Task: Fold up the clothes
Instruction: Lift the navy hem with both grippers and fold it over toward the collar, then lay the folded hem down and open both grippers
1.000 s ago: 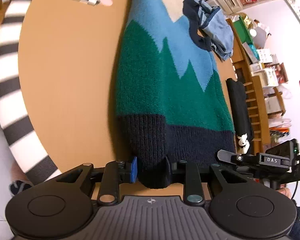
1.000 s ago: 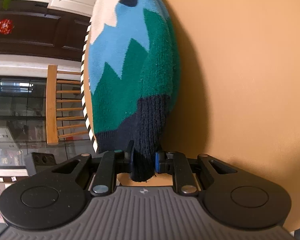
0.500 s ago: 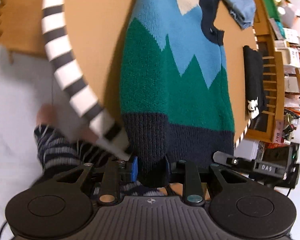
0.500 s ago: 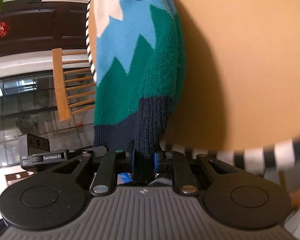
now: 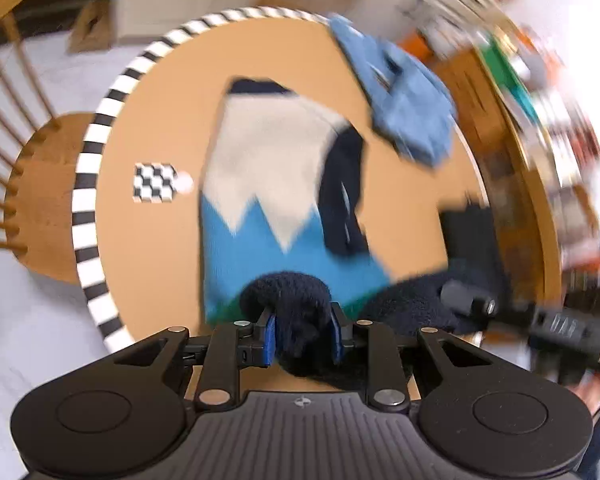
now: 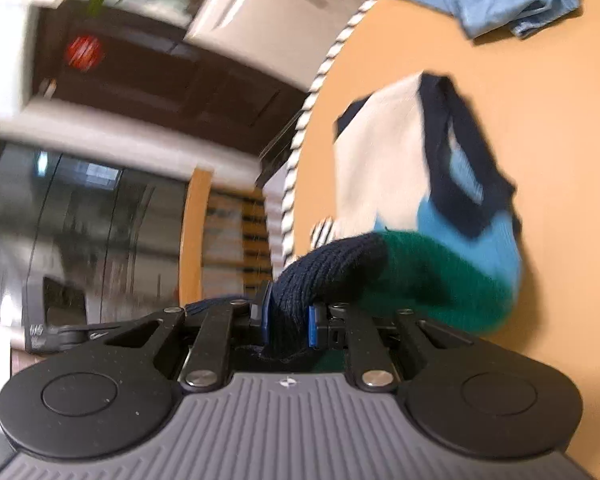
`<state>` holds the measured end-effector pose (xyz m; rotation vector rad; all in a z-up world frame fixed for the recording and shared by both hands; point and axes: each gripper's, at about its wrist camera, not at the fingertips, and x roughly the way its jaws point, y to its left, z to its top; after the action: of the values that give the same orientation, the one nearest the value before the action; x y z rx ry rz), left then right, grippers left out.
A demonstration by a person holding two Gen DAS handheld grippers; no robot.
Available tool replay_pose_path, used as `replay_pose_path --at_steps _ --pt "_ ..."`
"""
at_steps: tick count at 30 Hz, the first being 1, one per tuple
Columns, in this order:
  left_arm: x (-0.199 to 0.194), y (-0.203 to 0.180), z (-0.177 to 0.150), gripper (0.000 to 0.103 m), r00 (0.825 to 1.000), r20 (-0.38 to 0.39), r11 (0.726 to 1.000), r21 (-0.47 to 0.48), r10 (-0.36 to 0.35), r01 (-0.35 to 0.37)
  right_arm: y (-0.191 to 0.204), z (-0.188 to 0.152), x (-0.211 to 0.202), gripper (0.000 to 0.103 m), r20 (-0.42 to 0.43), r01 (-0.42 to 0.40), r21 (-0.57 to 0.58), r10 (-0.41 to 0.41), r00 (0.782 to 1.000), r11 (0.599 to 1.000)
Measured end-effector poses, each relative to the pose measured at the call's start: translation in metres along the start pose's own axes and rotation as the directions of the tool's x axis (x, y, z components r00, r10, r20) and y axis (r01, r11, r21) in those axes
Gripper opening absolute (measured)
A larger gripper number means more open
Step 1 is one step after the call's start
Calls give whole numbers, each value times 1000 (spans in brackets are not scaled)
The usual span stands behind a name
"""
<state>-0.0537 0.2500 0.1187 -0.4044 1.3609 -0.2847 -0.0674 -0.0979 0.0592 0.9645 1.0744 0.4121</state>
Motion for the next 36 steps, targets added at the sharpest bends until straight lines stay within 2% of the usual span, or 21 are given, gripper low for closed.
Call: replay_pose_path --at_steps 5,12,17,23,26,28,29,30,31,33,34,35,36 --pt "48 6 92 26 1000 13 992 -125 24 -22 -19 67 48 17 63 67 107 -74 995 992" --pt "145 39 191 26 995 -74 966 -243 72 -88 -63 130 113 17 78 133 271 -159 984 953" --pt "195 49 227 25 987 -125 960 -249 100 -129 -93 155 147 18 66 164 362 -201 977 918" --pt "222 56 245 27 985 -141 961 -242 100 -132 -119 167 164 20 47 174 435 -215 975 883" --pt "227 67 250 37 989 -121 956 -271 82 -113 -127 172 165 31 42 145 472 -186 982 870" --pt "218 76 254 40 996 -60 950 -301 66 -81 -128 174 162 48 63 103 490 -153 986 865" --pt "210 80 257 40 998 -15 949 -308 59 -61 -126 177 159 51 87 93 477 -152 985 874" --pt "203 83 259 40 998 29 948 -314 53 -41 -121 180 151 60 126 96 452 -170 977 887" --pt "190 85 260 40 996 80 956 -294 48 -23 -114 182 141 64 170 116 416 -203 964 902" --pt "161 81 253 44 984 176 980 -198 37 -1 -95 183 120 64 251 176 300 -256 933 937" --pt "146 75 245 45 977 212 993 -121 27 -1 -81 179 110 58 289 221 188 -269 919 957" --pt "134 68 232 48 972 236 999 -38 10 -1 -66 170 105 53 316 276 58 -280 907 959" --pt "127 59 212 49 970 242 999 42 -10 0 -51 157 104 43 320 341 -82 -299 899 936"
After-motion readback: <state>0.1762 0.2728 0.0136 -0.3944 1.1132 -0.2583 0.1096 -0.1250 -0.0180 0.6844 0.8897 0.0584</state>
